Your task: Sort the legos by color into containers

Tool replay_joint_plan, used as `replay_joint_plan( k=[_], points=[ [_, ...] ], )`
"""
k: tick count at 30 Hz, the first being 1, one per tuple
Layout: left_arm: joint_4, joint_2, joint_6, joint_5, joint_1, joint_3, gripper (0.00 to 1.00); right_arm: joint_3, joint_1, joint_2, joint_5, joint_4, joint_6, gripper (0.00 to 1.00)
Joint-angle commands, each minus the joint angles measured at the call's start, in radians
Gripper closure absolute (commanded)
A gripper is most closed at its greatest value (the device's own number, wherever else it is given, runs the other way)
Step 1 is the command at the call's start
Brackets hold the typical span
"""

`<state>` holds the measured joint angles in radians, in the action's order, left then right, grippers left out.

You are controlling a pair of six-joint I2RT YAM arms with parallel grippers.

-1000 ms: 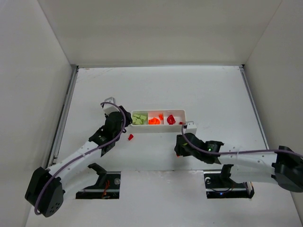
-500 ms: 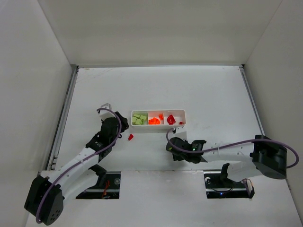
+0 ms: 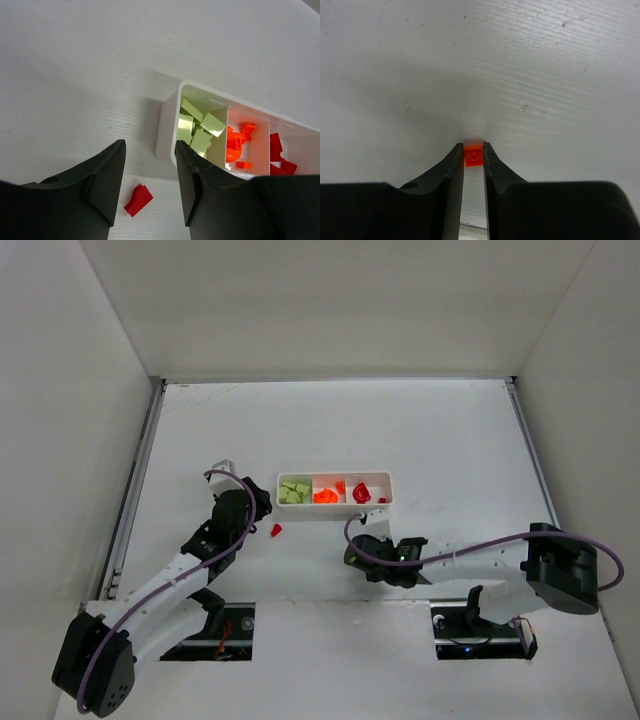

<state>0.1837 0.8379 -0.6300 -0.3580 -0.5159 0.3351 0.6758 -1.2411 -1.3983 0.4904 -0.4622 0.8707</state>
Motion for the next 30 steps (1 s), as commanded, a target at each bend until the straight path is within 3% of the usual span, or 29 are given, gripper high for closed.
replay_joint_plan(
  k=[1,4,10,15,22,24,30],
  points=[
    [0.028,0.009,-0.005,0.004,-0.005,0.004,0.57,0.039,-0.014,0.054,0.003,-0.021,0.01,0.83],
    [0.033,0.033,-0.004,-0.004,-0.006,0.01,0.57,0.099,0.001,0.078,0.025,0.028,-0.056,0.83],
    [-0.013,0.003,0.001,-0.027,-0.019,0.022,0.57,0.254,0.156,0.032,-0.056,0.273,-0.261,0.82],
    [-0.096,-0.057,-0.01,-0.045,-0.071,0.021,0.58,0.39,0.277,-0.114,-0.108,0.379,-0.357,0.82],
    [-0.21,-0.036,-0.083,-0.131,-0.201,0.004,0.6,0.51,0.32,-0.303,-0.134,0.425,-0.383,0.78],
    [-0.228,-0.01,-0.102,-0.15,-0.233,0.007,0.6,0.527,0.322,-0.326,-0.139,0.434,-0.386,0.75],
    [-0.23,0.044,-0.108,-0.183,-0.289,0.015,0.56,0.498,0.322,-0.308,-0.127,0.462,-0.377,0.48]
  ],
)
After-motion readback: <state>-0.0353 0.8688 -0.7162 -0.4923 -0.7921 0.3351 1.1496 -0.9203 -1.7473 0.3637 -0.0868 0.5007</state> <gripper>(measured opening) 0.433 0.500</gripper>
